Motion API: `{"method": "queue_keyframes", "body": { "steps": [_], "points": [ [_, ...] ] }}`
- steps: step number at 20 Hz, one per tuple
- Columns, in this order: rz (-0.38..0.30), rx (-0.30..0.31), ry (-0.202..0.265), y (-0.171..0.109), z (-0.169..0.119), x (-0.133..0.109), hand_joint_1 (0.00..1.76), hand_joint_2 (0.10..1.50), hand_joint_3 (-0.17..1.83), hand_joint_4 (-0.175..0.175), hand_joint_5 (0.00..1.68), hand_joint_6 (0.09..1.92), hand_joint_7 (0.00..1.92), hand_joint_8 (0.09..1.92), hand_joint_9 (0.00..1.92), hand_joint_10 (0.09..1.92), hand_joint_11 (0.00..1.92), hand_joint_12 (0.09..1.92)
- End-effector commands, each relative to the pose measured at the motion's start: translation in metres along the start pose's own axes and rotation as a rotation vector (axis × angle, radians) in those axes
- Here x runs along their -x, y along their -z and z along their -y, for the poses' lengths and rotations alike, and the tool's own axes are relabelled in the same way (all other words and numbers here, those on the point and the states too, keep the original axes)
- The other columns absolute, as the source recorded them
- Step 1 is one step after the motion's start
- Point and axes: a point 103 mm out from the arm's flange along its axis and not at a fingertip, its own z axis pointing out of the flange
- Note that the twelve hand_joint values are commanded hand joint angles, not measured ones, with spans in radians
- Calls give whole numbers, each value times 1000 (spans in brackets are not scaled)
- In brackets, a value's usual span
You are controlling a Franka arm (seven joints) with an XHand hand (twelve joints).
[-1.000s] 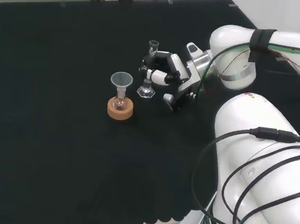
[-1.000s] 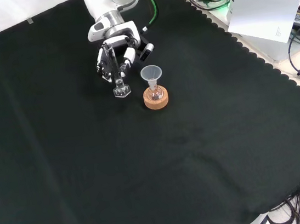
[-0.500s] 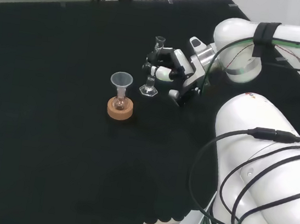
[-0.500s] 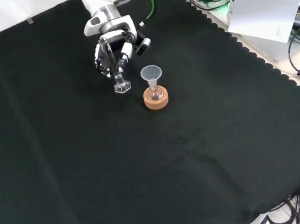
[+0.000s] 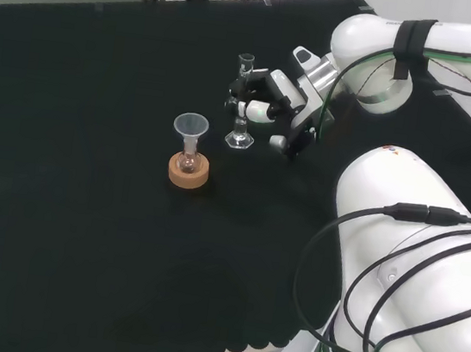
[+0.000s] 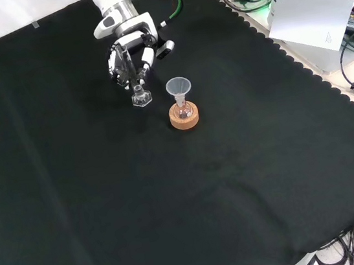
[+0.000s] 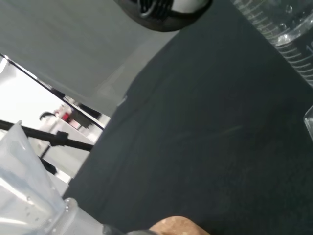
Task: Pick up the graduated cylinder.
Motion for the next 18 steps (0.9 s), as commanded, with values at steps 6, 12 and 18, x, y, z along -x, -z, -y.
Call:
{"method": "queue_keyframes", "body": {
  "steps": [6, 12, 18],
  "points": [
    [133, -115, -3, 15, -4, -7, 1273, 1076, -3, -175, 1044, 884, 1078, 877, 1479, 106, 1102, 947],
    [183, -135, 7, 27, -2, -14, 1280, 1059, -3, -175, 1082, 823, 1121, 808, 1522, 87, 1155, 908],
    [197, -149, 16, 40, 4, -24, 1283, 1052, -2, -175, 1098, 798, 1139, 779, 1544, 87, 1196, 867]
  ]
}}
